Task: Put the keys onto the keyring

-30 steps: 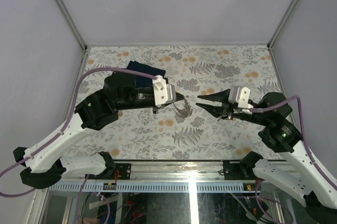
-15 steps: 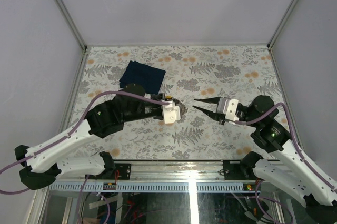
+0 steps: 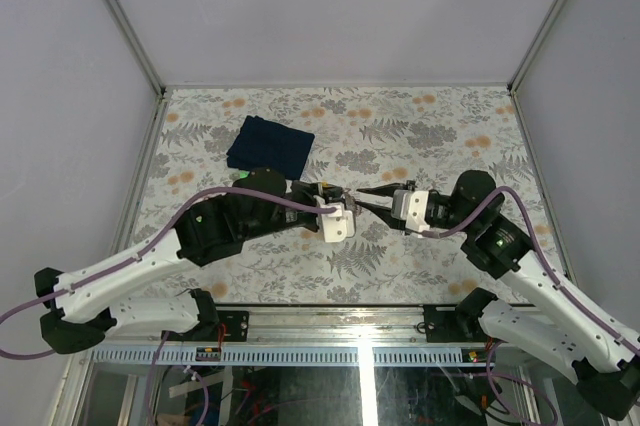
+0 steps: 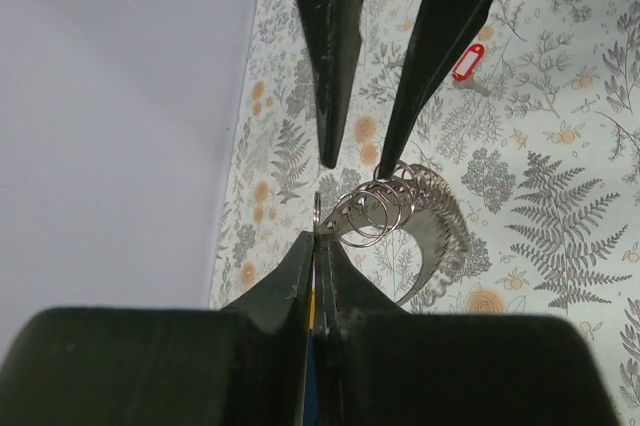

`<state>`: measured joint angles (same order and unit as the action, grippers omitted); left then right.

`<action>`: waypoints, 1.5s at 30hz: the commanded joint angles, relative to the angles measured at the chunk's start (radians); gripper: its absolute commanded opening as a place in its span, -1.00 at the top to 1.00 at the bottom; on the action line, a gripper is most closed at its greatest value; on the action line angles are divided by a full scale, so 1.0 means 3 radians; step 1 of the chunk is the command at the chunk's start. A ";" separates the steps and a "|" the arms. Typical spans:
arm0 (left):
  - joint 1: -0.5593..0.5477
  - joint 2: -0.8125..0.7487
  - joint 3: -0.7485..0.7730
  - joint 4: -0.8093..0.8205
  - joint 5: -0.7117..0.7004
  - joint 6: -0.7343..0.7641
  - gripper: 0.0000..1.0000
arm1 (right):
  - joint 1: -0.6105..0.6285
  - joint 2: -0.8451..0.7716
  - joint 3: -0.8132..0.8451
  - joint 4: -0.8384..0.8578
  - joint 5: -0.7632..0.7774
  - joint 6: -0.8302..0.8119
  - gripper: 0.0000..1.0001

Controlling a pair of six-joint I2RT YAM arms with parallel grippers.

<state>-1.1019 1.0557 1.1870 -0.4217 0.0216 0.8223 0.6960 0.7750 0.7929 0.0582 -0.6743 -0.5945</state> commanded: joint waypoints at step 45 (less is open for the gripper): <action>-0.0131 0.0394 0.1213 -0.2026 0.0509 -0.1778 1.00 | 0.0022 0.0191 0.0231 0.0378 -0.0887 0.1171 0.27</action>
<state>-1.1328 1.1564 1.4754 -0.9054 0.1680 0.3763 0.6960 0.8143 0.8932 0.0105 -0.8635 -0.3477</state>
